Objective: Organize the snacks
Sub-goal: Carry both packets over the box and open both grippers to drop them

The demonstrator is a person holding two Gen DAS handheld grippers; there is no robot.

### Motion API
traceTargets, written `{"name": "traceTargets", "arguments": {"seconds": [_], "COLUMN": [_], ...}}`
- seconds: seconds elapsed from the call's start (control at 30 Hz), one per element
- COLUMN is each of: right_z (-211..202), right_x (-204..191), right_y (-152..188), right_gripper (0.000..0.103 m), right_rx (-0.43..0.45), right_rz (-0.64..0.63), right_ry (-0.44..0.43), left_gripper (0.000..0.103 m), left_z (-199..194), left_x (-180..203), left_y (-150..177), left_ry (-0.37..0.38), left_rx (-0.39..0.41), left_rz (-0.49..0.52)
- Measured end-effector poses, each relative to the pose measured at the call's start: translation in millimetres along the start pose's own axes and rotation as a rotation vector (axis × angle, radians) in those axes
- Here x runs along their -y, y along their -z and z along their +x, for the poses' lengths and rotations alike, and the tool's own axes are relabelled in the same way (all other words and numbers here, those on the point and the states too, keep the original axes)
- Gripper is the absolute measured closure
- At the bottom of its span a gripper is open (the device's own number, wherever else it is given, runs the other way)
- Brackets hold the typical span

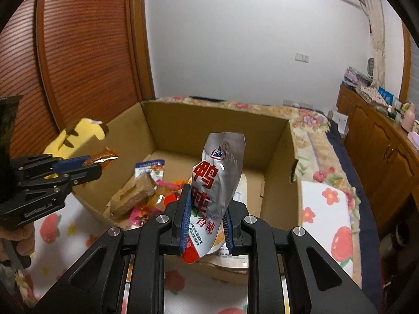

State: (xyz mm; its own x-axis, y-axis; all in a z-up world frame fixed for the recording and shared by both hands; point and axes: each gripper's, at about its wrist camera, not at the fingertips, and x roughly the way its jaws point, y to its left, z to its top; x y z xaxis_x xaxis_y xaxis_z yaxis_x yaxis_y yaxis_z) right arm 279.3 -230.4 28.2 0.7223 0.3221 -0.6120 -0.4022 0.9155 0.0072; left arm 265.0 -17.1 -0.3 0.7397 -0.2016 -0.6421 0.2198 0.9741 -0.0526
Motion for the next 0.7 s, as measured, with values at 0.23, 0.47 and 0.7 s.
{"name": "traceTargets", "arguments": {"seconds": [0.23,0.47,0.7], "right_z": [14.6,17.0,-1.1], "right_x": [-0.4,2.2,-4.0], "right_y": [7.1,9.8,14.6], "right_gripper": [0.087,0.078,0.044], "right_rx": [-0.044,-0.048,0.011], "right_rz": [-0.007,0.036,0.042], "right_ry": [0.0,-0.035,-0.064], "left_gripper": [0.076,0.051,0.015], "left_z": [-1.6,-6.1,-19.5], "left_x": [0.9,2.6,1.7], "left_y": [-0.5,0.9,8.0], "left_ry": [-0.001,-0.002,-0.009], "left_rx": [0.005,0.023,0.08], "left_rz": [-0.004,-0.011,-0.032]}}
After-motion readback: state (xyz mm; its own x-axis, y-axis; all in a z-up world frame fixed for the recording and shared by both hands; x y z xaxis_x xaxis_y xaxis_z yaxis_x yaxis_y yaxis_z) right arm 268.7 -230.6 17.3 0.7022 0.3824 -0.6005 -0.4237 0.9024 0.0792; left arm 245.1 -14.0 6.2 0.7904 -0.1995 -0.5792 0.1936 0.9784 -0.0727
